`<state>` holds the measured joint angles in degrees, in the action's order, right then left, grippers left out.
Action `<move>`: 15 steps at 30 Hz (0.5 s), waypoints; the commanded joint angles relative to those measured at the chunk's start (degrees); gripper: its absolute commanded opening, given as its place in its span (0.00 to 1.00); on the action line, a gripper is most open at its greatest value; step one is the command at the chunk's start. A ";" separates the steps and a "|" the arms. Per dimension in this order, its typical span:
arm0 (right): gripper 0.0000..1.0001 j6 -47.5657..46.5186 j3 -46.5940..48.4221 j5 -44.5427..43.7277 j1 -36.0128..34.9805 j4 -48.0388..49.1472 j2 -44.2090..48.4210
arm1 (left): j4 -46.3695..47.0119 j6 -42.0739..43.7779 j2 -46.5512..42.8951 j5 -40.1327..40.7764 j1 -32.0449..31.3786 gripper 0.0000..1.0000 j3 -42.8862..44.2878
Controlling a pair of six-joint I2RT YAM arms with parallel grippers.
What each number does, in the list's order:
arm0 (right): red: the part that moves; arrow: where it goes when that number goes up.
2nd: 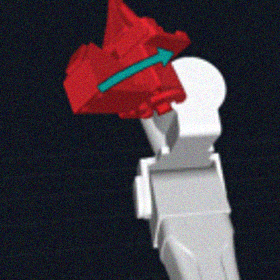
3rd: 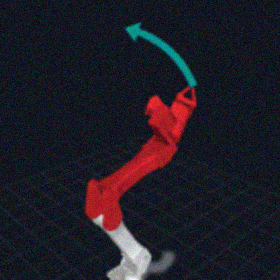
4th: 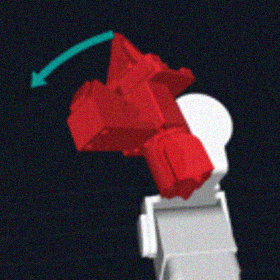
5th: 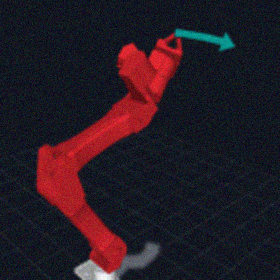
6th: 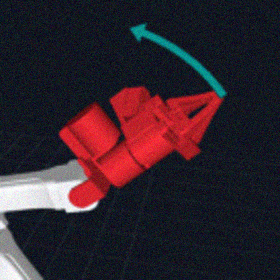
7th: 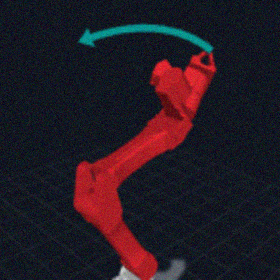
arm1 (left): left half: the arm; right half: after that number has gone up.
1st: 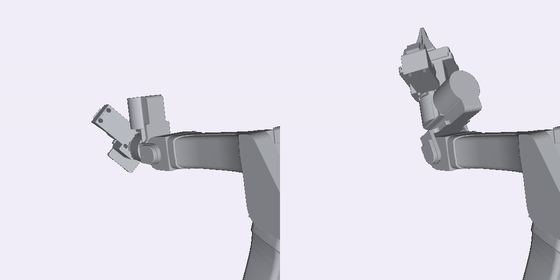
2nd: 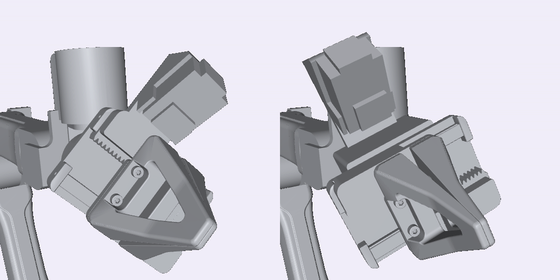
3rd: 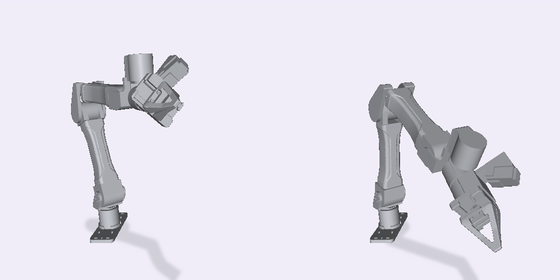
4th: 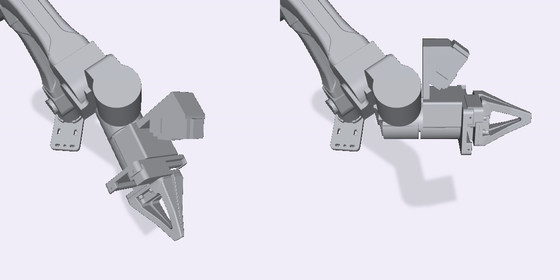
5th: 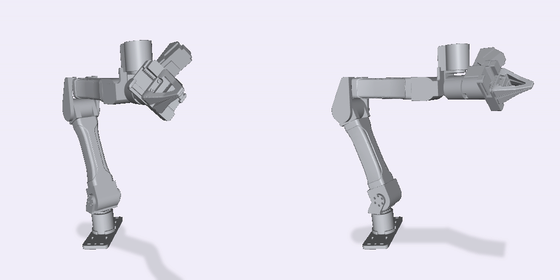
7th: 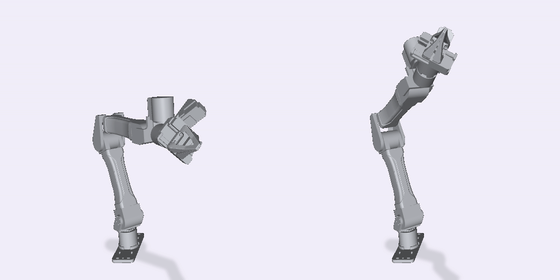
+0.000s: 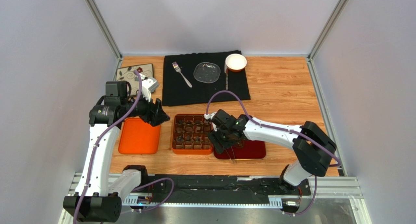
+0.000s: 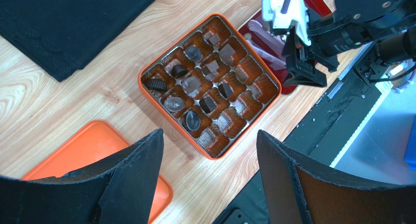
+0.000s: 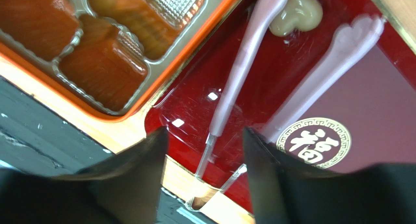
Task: Pack the chocolate
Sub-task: Pick up the clamp from the plate.
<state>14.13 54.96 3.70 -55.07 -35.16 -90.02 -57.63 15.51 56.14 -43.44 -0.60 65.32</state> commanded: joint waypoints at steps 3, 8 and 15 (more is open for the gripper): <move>0.71 2.83 6.21 -0.81 -0.21 -1.93 6.43 | 0.41 0.58 -0.51 -1.38 0.07 0.78 2.09; 0.75 6.17 5.95 -1.15 -0.30 -2.02 11.26 | 0.23 0.14 -0.86 -1.82 0.16 0.78 2.18; 1.00 7.84 -2.12 -13.97 -0.57 -1.23 16.89 | 0.15 0.22 -0.86 -1.65 0.16 0.78 2.36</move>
<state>19.90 57.32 -2.26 -55.35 -36.62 -75.92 -57.65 15.49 56.12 -43.48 -0.60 65.32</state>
